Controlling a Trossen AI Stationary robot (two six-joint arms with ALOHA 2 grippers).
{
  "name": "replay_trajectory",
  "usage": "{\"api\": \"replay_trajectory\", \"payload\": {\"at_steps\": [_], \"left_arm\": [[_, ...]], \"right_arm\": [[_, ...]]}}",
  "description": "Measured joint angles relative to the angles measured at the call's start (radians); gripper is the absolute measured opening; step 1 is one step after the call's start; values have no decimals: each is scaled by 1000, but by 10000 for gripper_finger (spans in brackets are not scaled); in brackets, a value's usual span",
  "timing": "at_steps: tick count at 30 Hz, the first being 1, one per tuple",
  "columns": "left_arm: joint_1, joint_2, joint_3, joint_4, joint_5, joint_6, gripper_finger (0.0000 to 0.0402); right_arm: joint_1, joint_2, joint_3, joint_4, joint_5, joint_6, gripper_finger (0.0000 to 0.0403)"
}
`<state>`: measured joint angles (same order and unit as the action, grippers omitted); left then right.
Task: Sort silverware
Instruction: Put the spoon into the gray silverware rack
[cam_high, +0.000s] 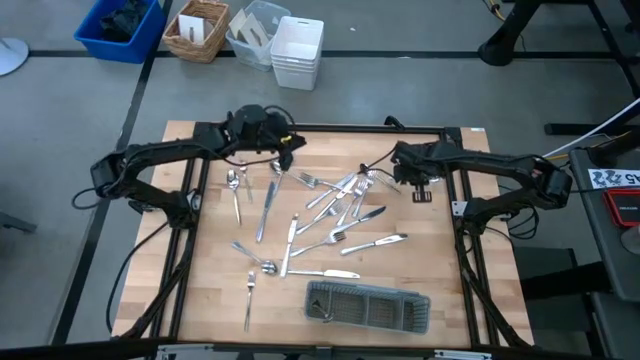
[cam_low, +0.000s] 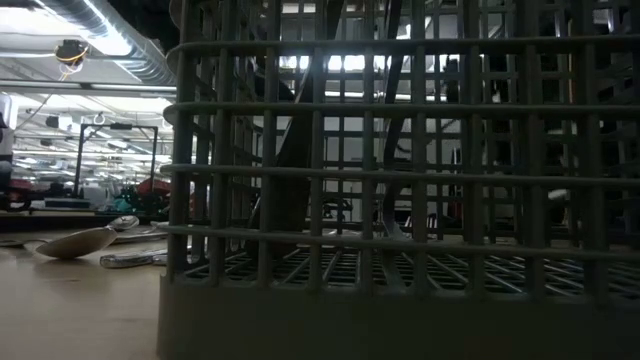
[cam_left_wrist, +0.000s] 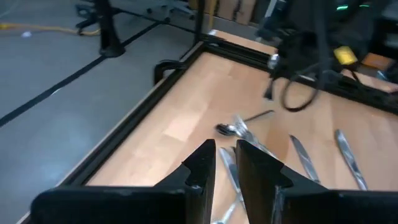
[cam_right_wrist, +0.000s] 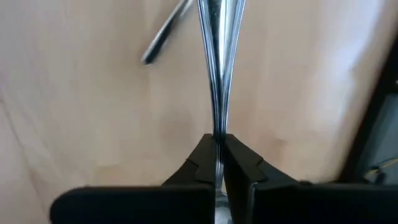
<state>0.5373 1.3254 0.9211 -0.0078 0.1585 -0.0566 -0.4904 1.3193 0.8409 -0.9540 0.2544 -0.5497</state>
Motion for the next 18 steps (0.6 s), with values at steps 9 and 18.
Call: {"api": "replay_trajectory", "payload": {"at_steps": [9,18], "left_arm": [[116,0,0,20,150,-210,56],[118,2,0,180,156,-414,56]], "right_arm": [[92,-1,195,28,169,-199,16],[258,-2,274,297,243,-659,19]]}}
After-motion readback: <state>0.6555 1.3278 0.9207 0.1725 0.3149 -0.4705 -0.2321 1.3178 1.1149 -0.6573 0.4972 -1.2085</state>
